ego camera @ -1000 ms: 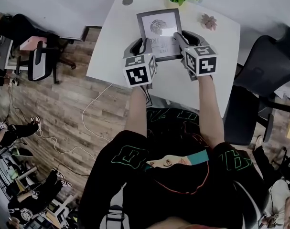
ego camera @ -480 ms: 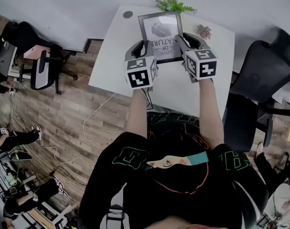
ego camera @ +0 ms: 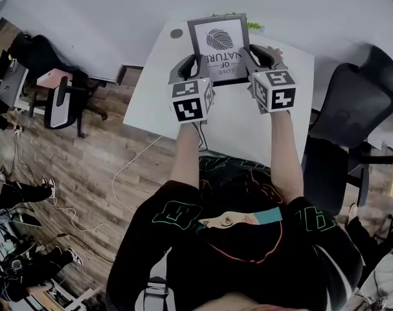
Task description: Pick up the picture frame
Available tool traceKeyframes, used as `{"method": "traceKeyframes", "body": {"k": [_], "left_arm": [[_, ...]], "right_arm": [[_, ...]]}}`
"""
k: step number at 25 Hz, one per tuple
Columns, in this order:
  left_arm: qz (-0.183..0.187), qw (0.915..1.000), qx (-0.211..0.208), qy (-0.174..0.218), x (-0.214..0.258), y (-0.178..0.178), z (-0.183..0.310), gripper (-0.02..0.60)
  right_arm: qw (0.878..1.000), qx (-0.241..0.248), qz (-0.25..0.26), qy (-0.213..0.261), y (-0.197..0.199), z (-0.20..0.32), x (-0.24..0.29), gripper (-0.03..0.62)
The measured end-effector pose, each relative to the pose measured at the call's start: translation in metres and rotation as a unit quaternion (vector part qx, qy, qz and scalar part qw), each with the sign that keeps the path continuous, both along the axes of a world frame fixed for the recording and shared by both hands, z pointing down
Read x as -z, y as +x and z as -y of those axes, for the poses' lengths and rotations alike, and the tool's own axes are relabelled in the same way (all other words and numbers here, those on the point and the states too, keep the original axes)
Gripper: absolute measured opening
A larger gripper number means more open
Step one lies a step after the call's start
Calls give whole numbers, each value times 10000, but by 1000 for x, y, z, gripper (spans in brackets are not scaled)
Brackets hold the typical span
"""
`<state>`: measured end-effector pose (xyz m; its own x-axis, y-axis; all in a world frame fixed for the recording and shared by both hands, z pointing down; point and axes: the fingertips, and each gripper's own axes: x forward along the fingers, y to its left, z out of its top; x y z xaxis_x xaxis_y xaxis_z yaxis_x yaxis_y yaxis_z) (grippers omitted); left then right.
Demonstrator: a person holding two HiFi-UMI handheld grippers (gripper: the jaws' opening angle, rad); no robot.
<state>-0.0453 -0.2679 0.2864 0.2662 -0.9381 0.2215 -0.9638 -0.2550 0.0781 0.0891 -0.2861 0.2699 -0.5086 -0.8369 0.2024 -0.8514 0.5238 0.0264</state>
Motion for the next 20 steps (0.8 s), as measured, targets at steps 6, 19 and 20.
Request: {"method": "traceKeyframes", "body": {"k": [6, 19, 20], "left_arm": [[35, 9994, -135, 301, 18, 7, -2, 83], [8, 9986, -175, 491, 29, -1, -5, 83], [12, 9987, -168, 484, 29, -2, -5, 83]], "right_arm": [[9997, -26, 183, 170, 8, -4, 17, 84], [9991, -45, 244, 334, 0, -10, 29, 83], [9991, -29, 265, 326, -1, -9, 29, 83]]}}
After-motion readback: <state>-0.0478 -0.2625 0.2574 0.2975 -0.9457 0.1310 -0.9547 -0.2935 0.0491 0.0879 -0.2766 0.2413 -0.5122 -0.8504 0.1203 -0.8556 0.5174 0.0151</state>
